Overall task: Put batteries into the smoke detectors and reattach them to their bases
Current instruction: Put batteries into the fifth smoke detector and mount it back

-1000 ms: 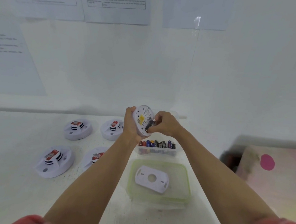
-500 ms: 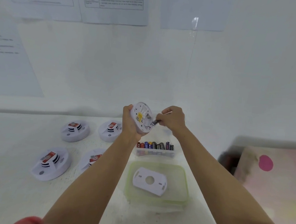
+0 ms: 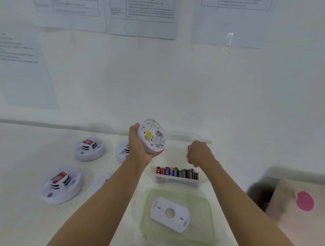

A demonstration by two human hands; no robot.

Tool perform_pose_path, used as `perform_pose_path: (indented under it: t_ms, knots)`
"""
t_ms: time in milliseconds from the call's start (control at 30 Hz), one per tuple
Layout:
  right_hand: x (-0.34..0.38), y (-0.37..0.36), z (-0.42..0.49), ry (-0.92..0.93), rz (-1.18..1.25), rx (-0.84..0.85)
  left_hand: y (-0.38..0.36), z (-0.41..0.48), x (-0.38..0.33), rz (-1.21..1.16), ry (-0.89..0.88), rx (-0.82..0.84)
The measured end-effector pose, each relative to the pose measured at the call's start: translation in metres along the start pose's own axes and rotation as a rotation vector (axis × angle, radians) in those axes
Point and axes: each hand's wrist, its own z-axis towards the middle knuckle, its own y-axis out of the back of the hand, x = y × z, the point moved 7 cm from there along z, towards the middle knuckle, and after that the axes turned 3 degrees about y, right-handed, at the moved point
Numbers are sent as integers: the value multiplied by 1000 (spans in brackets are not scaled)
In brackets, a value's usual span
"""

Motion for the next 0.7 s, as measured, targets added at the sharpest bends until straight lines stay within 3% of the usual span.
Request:
perform_pose_path:
  t_ms: [167,500,700]
  knots:
    - [4,31,27,-22,109,-158,-5,12,-6,22,7,44]
    - [15,4,61,5,-148,-20,-13,59,-11,-3,34,126]
    - [16,-1,69,7,-280,11,0,76,-10,-22,28,88]
